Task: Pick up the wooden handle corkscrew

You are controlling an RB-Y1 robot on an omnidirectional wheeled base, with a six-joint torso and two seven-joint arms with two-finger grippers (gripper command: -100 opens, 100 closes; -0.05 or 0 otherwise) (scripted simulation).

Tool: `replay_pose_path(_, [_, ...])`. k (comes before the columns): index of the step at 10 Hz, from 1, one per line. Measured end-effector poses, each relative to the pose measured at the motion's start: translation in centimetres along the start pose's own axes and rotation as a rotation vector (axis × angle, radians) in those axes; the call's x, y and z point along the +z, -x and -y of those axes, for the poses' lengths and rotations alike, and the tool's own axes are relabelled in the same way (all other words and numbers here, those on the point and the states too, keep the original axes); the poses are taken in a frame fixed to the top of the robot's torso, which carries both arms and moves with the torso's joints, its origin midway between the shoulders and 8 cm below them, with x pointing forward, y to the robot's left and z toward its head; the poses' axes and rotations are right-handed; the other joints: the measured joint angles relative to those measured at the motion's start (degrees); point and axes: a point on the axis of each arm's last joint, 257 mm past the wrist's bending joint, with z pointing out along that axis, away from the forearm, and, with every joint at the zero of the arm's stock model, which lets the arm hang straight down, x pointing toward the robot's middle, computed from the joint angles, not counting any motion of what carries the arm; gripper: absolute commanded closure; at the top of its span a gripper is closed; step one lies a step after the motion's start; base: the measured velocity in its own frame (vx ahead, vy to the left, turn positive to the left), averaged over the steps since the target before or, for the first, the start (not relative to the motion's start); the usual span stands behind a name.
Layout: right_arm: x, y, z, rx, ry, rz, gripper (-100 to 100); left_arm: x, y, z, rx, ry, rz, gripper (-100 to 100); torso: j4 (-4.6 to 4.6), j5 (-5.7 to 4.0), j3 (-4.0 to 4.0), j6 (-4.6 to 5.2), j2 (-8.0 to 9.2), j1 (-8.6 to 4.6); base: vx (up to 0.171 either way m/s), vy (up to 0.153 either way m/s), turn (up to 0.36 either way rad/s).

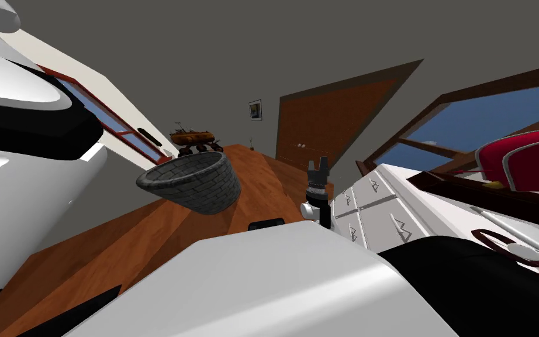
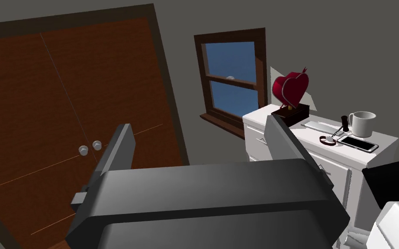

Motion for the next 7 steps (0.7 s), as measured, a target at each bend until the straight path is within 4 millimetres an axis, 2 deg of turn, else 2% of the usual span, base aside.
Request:
replay_pose_path(1, [0.0,0.0,0.0,0.0,0.0,0.0,0,-0.2,-0.5,-0.8,0.014,0.019,-0.016,-100,-0.02,-0.04,0.0,0.07,0.02,-0.08,-0.002,0.001,-0.032])
replay_pose_path(2, [0.0,0.0,0.0,0.0,0.0,0.0,0,-0.3,-0.8,-1.5,0.024,0.04,-0.033,-100,-0.02,-0.05,0.0,0.09,0.02,-0.11,0.021,0.005,0.382])
replay_pose_path(3, [0.0,0.0,0.0,0.0,0.0,0.0,0,-1.7,-3.0,-3.2,0.07,0.05,-0.069,-100,0.05,0.0,0.04,-0.06,0.03,-0.01,0.034,-0.005,0.513])
replay_pose_path(4, [0.0,0.0,0.0,0.0,0.0,0.0,0,-2.6,-3.9,-3.9,0.099,0.062,-0.098,-100,0.01,0.0,0.01,-0.01,0.0,0.0,0.019,-0.01,0.313])
replay_pose_path(6, [0.0,0.0,0.0,0.0,0.0,0.0,0,-3.4,-4.9,-5.0,0.127,0.104,-0.141,-100,-0.02,-0.06,0.0,0.1,0.02,-0.1,0.002,-0.002,0.016])
replay_pose_path(7, [0.0,0.0,0.0,0.0,0.0,0.0,0,-3.5,-5.2,-5.5,0.134,0.122,-0.154,-100,-0.02,-0.07,0.0,0.1,0.03,-0.12,0.024,0.002,0.357])
